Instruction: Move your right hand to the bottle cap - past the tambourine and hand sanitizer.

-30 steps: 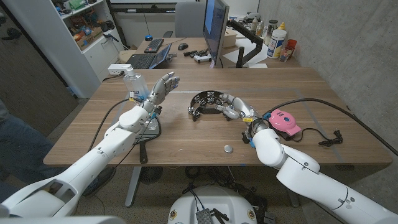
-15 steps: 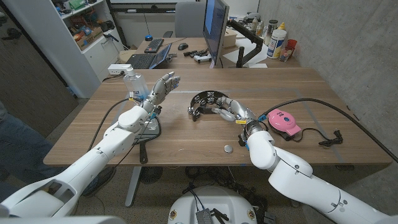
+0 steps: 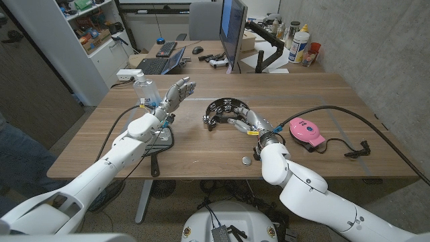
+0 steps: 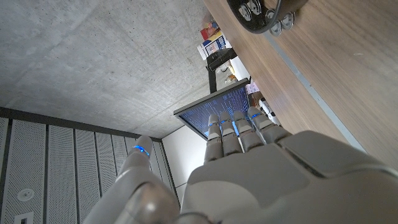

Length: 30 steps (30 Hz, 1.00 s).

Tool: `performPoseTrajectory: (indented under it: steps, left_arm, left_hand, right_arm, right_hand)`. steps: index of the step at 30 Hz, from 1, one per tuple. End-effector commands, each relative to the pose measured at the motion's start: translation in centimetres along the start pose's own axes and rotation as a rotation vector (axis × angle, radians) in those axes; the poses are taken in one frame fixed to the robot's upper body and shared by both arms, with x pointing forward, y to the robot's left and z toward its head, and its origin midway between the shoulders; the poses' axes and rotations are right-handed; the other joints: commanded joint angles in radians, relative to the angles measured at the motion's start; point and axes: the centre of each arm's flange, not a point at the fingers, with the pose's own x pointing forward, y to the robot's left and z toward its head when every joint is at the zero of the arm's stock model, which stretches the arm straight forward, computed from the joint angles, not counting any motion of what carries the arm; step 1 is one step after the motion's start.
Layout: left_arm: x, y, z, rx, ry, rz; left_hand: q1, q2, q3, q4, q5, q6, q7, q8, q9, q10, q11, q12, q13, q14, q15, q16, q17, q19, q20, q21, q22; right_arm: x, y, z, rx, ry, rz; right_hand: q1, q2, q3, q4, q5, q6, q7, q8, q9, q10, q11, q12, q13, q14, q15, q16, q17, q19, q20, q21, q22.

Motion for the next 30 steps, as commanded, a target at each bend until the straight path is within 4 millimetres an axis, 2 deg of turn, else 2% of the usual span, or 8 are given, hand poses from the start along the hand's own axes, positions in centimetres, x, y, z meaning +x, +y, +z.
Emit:
performPoseTrajectory:
  steps: [1, 11, 17, 30]
  left_arm:
    - [-0.1, 0.3, 0.0, 0.002, -0.001, -0.010]
    - [-0.1, 0.1, 0.1, 0.011, -0.002, -0.026]
    - [0.0, -0.1, 0.1, 0.011, -0.003, -0.036]
    - [0.1, -0.1, 0.3, 0.015, -0.013, -0.050]
  left_hand:
    - [-0.004, 0.009, -0.002, 0.000, 0.003, 0.001, -0.007, -0.001, 0.003, -0.003, -0.003, 0.002, 0.002, -0.005, 0.000, 0.003, 0.003, -0.003, -0.020, -0.004, 0.005]
    - [-0.004, 0.010, -0.004, 0.000, 0.004, 0.000, -0.006, -0.001, 0.003, -0.002, 0.001, 0.002, 0.002, -0.006, 0.000, 0.003, 0.003, -0.004, -0.019, -0.007, 0.005]
    - [-0.004, 0.010, -0.005, 0.000, 0.004, 0.001, -0.006, -0.001, 0.003, -0.004, 0.001, 0.002, 0.002, -0.007, 0.000, 0.003, 0.003, -0.005, -0.019, -0.009, 0.006]
    - [-0.004, 0.011, -0.008, 0.001, 0.005, 0.002, -0.006, 0.000, 0.003, -0.004, -0.002, 0.002, 0.002, -0.009, -0.001, 0.003, 0.003, -0.006, -0.017, -0.013, 0.006]
  right_arm:
    - [-0.2, 0.8, 1.0, -0.032, 0.029, 0.001]
    - [-0.9, 2.0, 1.4, -0.044, 0.068, -0.004]
    - [-1.5, 2.6, 1.8, -0.059, 0.106, -0.003]
    - [-2.3, 3.7, 2.5, -0.083, 0.166, -0.006]
  right_hand:
    - [0.012, -0.001, 0.005, 0.002, 0.007, 0.008, 0.005, 0.003, 0.005, 0.010, -0.001, -0.006, 0.005, 0.002, 0.003, -0.002, 0.004, 0.005, 0.004, -0.006, 0.001]
    - [0.011, -0.008, 0.002, 0.003, 0.008, 0.016, 0.003, 0.005, 0.005, 0.012, -0.003, -0.006, 0.006, 0.001, 0.001, -0.002, 0.004, 0.009, 0.008, -0.011, 0.001]
    - [0.011, -0.015, 0.001, 0.004, 0.012, 0.053, -0.002, 0.017, 0.005, 0.020, -0.009, -0.004, 0.006, 0.004, 0.001, -0.001, 0.004, 0.010, 0.011, -0.018, 0.001]
    - [0.013, -0.019, 0.000, 0.005, 0.015, 0.062, -0.005, 0.017, 0.005, 0.021, -0.011, -0.004, 0.006, 0.010, 0.005, 0.000, 0.004, 0.001, 0.032, -0.030, 0.002]
